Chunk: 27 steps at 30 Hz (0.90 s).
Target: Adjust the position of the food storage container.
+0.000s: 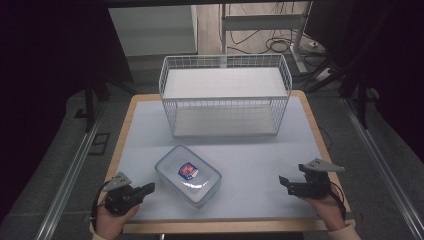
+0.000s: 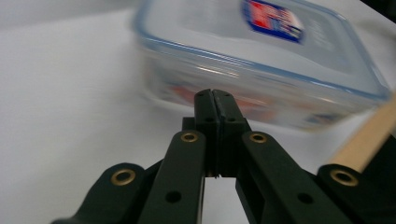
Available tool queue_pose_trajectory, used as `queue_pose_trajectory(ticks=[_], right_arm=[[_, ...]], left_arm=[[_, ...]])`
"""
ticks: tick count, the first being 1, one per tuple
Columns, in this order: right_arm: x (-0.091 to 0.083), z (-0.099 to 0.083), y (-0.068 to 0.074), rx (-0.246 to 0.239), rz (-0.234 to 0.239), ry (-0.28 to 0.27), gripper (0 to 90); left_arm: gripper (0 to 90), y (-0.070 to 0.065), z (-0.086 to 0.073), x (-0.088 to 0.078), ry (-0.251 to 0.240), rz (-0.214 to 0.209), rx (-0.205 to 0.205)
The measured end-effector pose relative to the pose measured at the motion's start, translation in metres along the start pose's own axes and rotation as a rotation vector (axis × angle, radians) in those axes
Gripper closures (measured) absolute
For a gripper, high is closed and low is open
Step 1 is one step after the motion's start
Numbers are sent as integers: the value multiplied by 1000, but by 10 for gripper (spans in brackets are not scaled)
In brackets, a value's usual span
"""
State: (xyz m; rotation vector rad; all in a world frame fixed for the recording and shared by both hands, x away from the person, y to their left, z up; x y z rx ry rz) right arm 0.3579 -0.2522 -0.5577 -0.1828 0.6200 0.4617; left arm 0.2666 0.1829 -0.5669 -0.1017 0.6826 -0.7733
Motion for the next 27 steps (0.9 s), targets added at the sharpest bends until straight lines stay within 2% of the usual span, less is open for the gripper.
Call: queue_pose_trajectory(ticks=[3,5,7,9,12,15,21,22,27], right_arm=[[-1,-1,1,-3,-4,4,116],[0,-1,1,-6,-5,4,117],[0,-1,1,-7,-4,7,122],[1,-2,1,-6,-1,14,127],[2,-4,2,-10,-2,23,127],[1,-3,2,-11,-4,20,127],[2,-5,1,-22,-8,29,127],[2,-5,2,-24,-8,31,128],[2,-5,1,-19,-11,31,128]], left_arm=[[898,-12,-2,4,20,-28,32],[898,-16,-3,6,29,-38,35],[898,-26,-9,16,67,-72,48],[898,-30,-10,20,78,-79,55],[897,-46,-13,32,115,-116,93],[897,-53,-16,38,135,-134,107],[897,-59,-19,46,152,-152,107],[897,-64,-20,51,168,-164,118],[897,-78,-18,62,187,-200,142]])
Point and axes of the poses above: each handheld gripper's, and its own axes: x roughly forward along the jaws, z roughly out of its top, y roughly to its left, the point moved 10 cm from there along x, roughly forward along the jaws, and after that the axes turned 7 degrees about -z, right-handed, at the moved point
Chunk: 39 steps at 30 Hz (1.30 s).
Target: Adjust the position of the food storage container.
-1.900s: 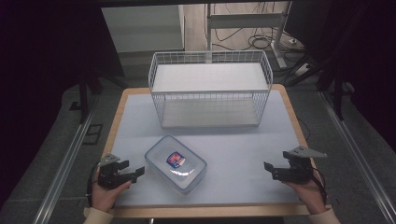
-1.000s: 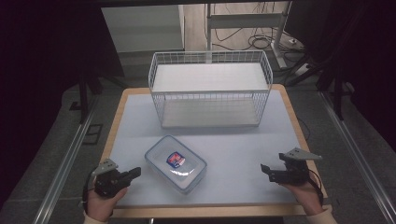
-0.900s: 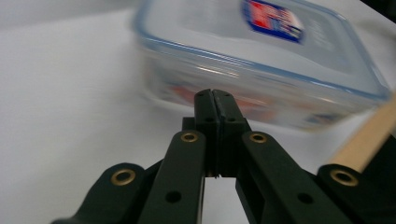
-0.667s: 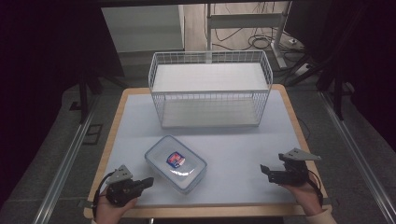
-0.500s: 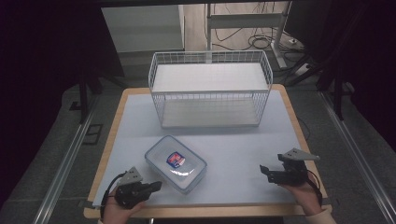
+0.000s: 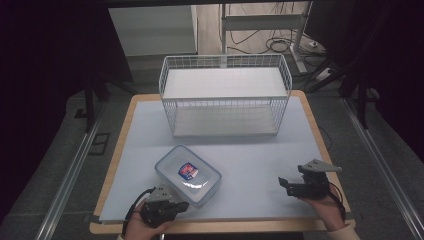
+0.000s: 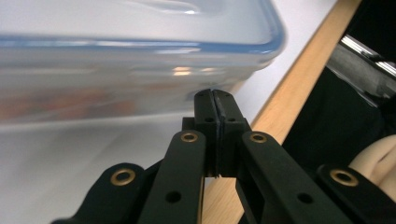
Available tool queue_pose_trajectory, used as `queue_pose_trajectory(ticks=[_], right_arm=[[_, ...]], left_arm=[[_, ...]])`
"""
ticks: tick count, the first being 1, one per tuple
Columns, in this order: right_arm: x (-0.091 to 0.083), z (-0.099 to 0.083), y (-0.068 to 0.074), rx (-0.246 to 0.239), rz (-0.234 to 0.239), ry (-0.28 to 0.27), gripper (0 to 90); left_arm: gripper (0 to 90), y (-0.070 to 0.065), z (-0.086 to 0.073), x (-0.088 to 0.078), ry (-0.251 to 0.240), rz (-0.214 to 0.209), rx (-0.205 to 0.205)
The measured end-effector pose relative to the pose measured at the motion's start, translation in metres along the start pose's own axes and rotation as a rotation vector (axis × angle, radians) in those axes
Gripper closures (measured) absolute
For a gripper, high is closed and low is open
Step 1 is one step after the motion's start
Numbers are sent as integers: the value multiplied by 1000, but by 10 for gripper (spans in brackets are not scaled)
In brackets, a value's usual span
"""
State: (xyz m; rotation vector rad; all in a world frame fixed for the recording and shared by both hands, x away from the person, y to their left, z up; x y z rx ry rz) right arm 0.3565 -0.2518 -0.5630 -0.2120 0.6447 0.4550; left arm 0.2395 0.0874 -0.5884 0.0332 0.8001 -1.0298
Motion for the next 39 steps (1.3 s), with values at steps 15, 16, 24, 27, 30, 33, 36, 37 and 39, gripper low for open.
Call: queue_pose_trajectory(ticks=[15,16,24,27,30,33,36,37,39], right_arm=[[2,-2,1,-6,1,11,129],[2,-2,1,-6,1,11,129],[1,-2,1,-6,3,11,129],[1,-2,1,-9,4,12,130],[2,-2,1,-11,3,14,130],[2,-3,1,-14,3,16,130],[2,-3,1,-16,4,17,131],[2,-3,2,-18,4,19,132],[2,-4,2,-23,4,20,133]], left_arm=[[898,-11,17,24,25,-41,16],[898,-11,17,24,25,-41,16],[898,-13,37,45,19,-42,27],[898,-12,42,51,21,-32,30],[898,-11,48,56,20,-21,32],[898,-10,53,62,14,-18,27],[898,-7,58,67,11,-8,22],[898,-5,60,69,7,-7,16],[897,-4,62,70,5,-7,13]])
Point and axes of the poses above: each handheld gripper's, and its own axes: x roughly forward along the jaws, z roughly out of its top, y roughly to its left, the point moved 10 cm from there along x, roughly forward along the jaws, and after that the axes turned 7 degrees about -z, right-handed, at the moved point
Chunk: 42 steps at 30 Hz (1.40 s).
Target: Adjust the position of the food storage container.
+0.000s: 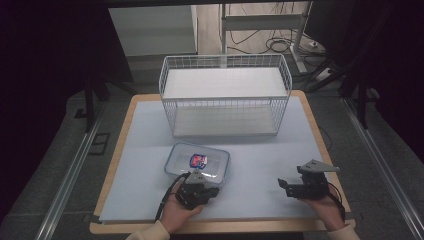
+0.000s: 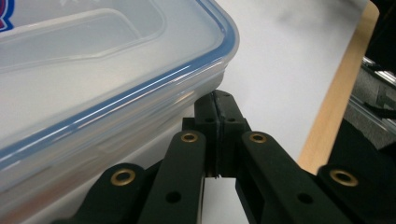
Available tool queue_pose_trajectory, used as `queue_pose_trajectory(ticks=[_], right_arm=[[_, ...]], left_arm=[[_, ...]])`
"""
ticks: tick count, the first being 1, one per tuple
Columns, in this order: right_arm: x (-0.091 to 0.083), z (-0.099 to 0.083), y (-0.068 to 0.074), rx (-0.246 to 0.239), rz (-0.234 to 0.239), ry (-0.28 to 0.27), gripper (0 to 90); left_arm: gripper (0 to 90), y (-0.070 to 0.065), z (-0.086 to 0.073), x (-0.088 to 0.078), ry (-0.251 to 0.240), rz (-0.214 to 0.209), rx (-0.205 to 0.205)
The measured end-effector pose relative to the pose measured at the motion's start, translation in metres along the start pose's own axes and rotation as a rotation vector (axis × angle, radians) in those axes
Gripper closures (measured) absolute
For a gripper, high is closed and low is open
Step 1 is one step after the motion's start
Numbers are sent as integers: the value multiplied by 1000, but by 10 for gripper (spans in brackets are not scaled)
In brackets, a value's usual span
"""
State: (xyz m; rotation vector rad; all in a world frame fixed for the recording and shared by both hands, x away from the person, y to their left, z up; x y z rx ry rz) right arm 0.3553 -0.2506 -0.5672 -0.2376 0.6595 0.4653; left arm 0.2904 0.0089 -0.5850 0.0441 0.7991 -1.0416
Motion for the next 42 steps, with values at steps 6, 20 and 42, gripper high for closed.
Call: queue_pose_trajectory(ticks=[6,20,42], right_arm=[[1,-1,1,-7,3,6,133],[2,-3,1,-13,1,17,133],[2,-3,0,-19,-9,13,133]], left_arm=[[897,5,15,13,-16,31,-13],[895,7,32,31,-28,38,-14],[898,91,22,-117,-262,209,-175]])
Point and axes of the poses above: each handheld gripper's, and its own axes: x roughly forward along the jaws, z roughly out of its top, y roughly to its left, the point moved 10 cm from there along x, roughly forward along the jaws, and after that the axes turned 7 degrees about -z, right-handed, at the moved point
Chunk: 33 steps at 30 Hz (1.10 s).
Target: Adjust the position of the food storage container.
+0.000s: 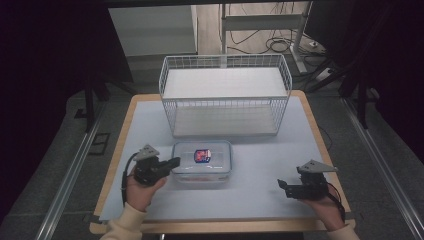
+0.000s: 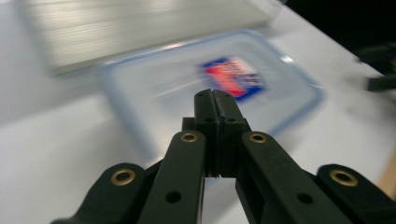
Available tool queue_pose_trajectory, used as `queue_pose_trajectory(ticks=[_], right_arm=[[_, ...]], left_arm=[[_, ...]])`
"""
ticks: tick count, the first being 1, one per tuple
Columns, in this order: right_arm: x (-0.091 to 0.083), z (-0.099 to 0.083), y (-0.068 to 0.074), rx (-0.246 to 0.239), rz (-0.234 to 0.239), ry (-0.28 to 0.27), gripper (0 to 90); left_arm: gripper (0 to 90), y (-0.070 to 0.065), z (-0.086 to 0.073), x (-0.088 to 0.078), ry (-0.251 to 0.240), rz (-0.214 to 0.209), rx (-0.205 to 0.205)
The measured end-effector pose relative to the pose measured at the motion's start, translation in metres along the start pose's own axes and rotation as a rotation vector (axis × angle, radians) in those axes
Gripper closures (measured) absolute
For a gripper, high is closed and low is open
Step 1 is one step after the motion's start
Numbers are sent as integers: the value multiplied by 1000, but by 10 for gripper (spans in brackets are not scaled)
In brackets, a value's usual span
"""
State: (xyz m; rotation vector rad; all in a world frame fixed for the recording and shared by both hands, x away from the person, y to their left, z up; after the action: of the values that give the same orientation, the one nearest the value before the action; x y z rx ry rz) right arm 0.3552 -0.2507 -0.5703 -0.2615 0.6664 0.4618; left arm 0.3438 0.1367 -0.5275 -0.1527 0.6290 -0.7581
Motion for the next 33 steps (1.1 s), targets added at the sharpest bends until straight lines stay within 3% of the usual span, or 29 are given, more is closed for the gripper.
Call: queue_pose_trajectory(ticks=[1,2,5,9,13,19,33], right_arm=[[0,0,0,0,0,0,133],[0,0,0,-4,-1,-1,133],[1,-1,0,-2,1,3,133],[2,-1,1,-5,2,4,133],[2,-1,1,-7,3,3,133],[2,-1,1,-8,4,4,133],[4,-1,2,-14,2,11,133]], left_arm=[[897,0,0,0,0,0,0],[898,20,-3,-5,-4,45,-29],[898,43,-11,-4,14,76,-77],[897,55,-24,7,61,72,-108],[898,54,-28,20,98,40,-110],[898,56,-33,28,139,59,-105],[899,32,-27,56,149,9,-88]])
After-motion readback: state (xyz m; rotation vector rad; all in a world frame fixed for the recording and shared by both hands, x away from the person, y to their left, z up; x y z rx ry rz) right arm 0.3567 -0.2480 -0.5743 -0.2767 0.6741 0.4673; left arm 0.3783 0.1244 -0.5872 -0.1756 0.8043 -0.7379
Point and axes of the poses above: each handheld gripper's, and its own axes: x roughly forward along the jaws, z roughly out of its top, y roughly to its left, the point moved 10 cm from there along x, roughly forward along the jaws, and after that the axes turned 7 degrees about -z, right-handed, at the moved point
